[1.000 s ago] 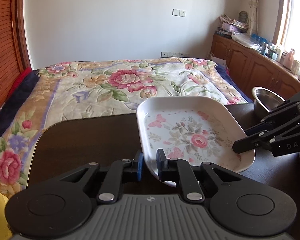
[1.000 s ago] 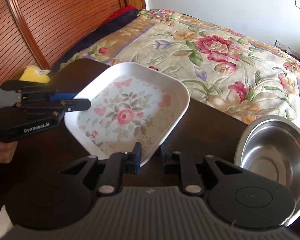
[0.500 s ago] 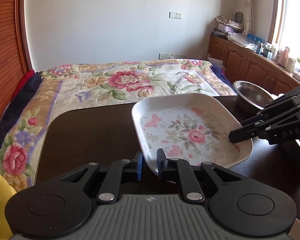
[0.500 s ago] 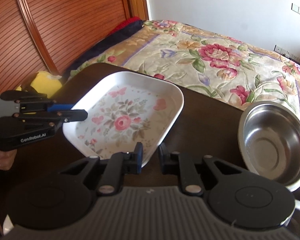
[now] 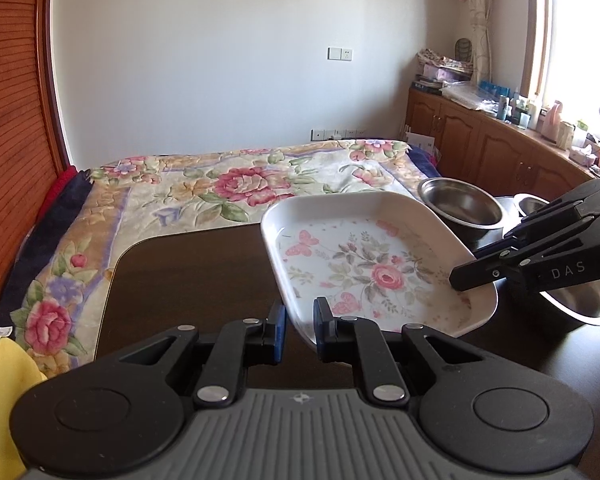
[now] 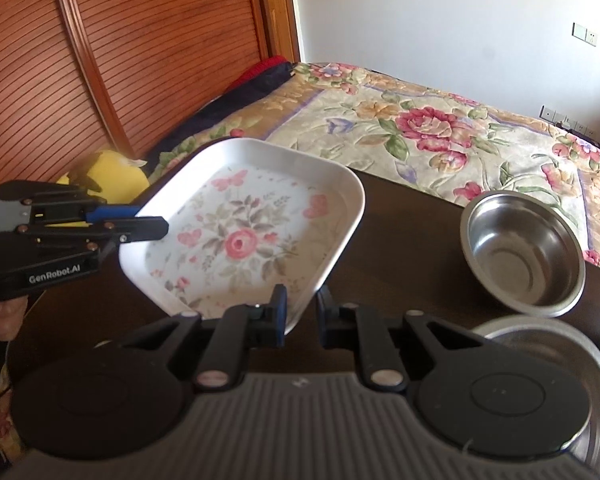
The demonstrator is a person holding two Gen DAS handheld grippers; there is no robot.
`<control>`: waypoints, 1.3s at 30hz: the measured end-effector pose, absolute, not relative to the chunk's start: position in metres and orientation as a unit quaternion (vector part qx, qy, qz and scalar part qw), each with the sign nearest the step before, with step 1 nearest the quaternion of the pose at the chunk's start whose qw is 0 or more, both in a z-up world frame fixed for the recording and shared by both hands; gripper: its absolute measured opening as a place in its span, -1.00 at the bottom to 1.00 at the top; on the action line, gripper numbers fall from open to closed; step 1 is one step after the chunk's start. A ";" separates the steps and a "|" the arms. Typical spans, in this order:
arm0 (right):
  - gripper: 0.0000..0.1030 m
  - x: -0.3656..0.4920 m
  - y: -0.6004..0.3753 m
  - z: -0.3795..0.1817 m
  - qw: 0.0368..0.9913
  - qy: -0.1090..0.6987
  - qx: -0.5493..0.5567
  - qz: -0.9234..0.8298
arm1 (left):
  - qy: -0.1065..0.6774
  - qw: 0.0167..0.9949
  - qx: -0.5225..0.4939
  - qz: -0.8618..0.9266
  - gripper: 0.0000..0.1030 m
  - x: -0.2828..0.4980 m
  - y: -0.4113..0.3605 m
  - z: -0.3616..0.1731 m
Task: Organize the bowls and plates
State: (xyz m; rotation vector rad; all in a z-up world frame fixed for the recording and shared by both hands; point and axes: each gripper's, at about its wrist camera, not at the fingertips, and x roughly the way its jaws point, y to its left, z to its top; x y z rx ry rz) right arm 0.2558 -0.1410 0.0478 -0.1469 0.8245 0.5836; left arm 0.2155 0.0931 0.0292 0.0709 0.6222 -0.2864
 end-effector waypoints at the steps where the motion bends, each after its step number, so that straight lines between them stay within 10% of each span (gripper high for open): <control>1: -0.66 0.252 -0.141 0.049 0.873 0.394 -0.069 0.279 | 0.303 0.942 0.035 -0.141 -0.70 0.211 0.093 0.030; 39: -0.67 0.145 -0.152 0.056 0.877 0.373 -0.072 0.295 | 0.283 0.947 0.037 -0.148 -0.68 0.087 0.092 0.032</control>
